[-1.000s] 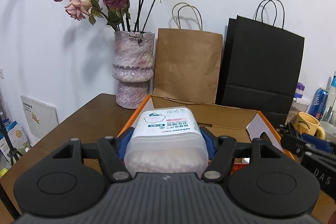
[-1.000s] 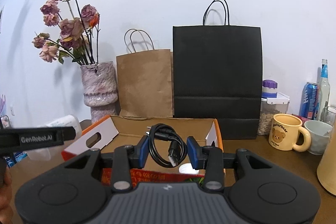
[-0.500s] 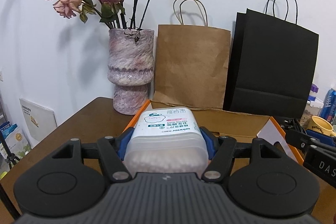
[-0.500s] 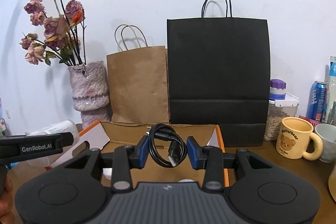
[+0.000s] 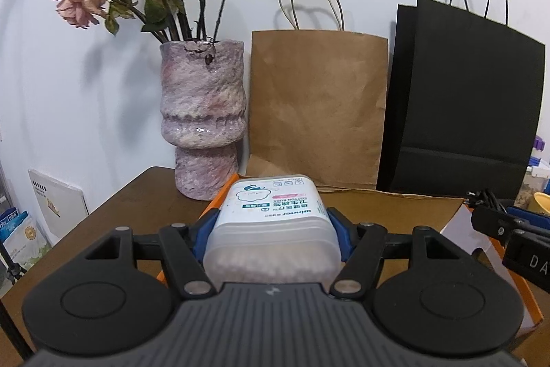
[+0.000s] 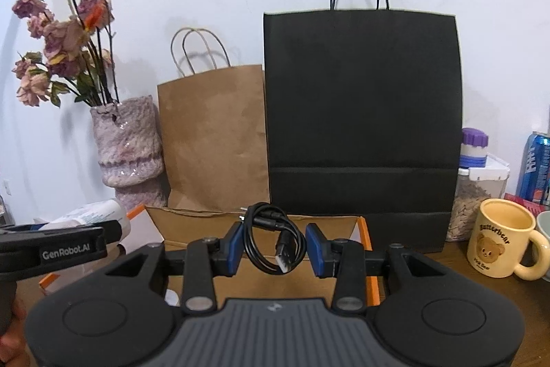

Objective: Organize rigid objects
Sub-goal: 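Lower the swab container and cable into the red box and open both grippers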

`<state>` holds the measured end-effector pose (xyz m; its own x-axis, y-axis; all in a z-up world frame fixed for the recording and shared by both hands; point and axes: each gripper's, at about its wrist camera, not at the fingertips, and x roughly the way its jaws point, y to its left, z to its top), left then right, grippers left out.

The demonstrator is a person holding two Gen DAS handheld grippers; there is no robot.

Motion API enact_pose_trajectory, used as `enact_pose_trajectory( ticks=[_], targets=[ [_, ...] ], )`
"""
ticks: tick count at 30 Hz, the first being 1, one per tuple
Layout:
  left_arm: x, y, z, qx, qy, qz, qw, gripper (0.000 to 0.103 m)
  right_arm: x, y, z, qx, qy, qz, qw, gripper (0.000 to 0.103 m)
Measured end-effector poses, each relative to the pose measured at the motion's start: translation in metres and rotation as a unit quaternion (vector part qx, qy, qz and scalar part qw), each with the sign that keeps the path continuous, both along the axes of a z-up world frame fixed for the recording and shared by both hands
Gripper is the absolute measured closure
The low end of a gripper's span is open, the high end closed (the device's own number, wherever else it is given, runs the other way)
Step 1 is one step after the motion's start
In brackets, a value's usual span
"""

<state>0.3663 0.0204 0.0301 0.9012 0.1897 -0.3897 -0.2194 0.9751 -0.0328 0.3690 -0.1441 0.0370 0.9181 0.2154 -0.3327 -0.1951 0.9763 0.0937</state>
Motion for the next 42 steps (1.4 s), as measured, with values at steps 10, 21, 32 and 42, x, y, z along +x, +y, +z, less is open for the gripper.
enact_pose_trajectory(
  ticks=[10,21,32,42],
  targets=[
    [0.020,0.003,-0.011,0.009,0.020,0.003,0.9998,0.036,0.014,0.007,-0.014,-0.015,0.027,0.007,0.999,0.066],
    [0.015,0.004,-0.007,0.016,0.009,0.005,0.9998,0.000,0.015,-0.003,-0.017,-0.016,0.049,0.015,0.999,0.005],
    [0.012,0.002,-0.006,0.021,0.006,0.008,0.9997,0.000,0.012,0.002,-0.015,-0.034,0.048,0.009,0.998,0.000],
    [0.003,0.001,0.000,0.015,0.000,0.006,0.9999,0.000,0.002,-0.003,-0.008,-0.033,0.038,0.006,0.999,0.000]
  ],
)
